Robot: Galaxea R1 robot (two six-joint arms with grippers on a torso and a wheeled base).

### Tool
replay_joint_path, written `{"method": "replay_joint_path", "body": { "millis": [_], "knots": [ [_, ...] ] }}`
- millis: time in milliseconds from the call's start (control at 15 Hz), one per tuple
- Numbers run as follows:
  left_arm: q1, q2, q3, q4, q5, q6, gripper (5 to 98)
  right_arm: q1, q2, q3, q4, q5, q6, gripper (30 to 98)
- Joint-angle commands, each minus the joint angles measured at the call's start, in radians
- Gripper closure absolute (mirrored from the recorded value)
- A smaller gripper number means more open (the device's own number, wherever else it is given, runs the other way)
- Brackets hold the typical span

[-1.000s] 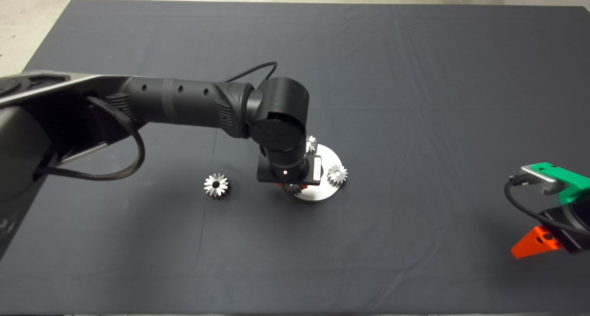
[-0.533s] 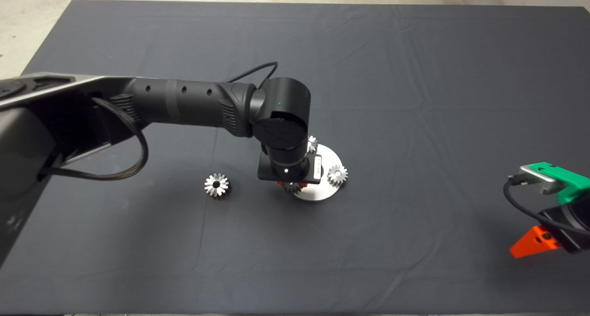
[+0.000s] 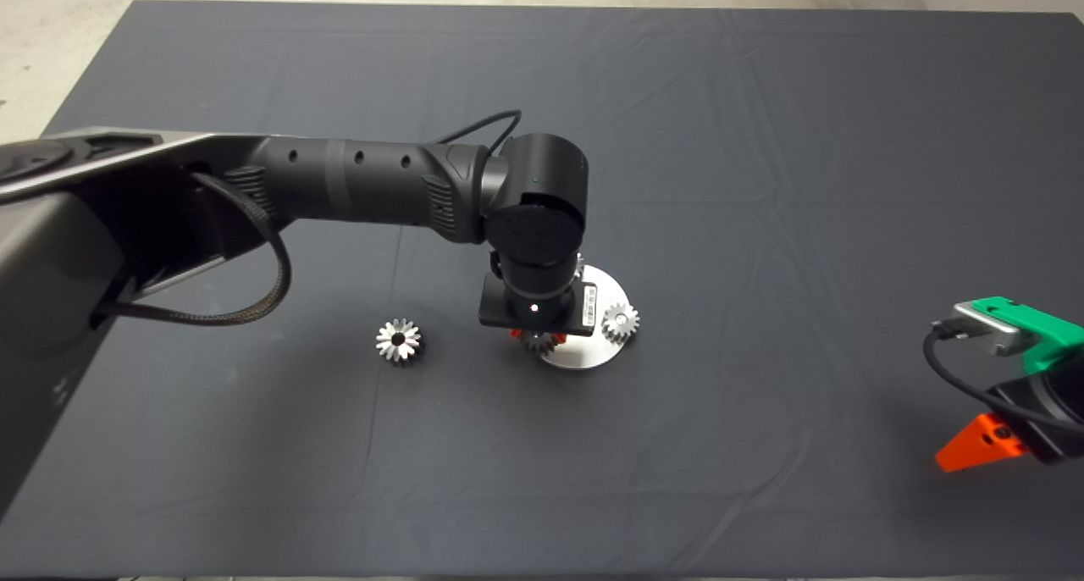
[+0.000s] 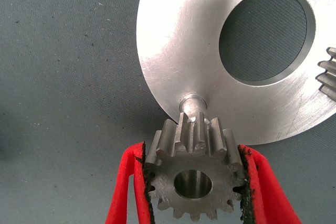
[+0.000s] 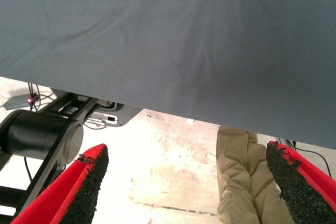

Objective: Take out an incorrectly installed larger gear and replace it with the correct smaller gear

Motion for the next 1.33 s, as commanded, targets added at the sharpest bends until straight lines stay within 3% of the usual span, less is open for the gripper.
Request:
{"method": "replay_joint_path", "body": {
  "millis": [0, 600, 1267],
  "knots": [
    [0.010, 0.016, -0.050, 0.052, 0.026, 0.021, 79.3, 0.009, 0.001, 0.009, -0.035, -0.087, -0.005, 49.3],
    [0.007, 0.052, -0.114, 0.055, 0.028, 0.041, 79.2, 0.009, 0.010, 0.010, -0.041, -0.078, -0.005, 49.3],
    [0.004, 0.050, -0.119, 0.055, 0.030, 0.053, 79.5, -0.006, 0.036, 0.012, -0.040, -0.078, 0.002, 49.3]
  ]
}}
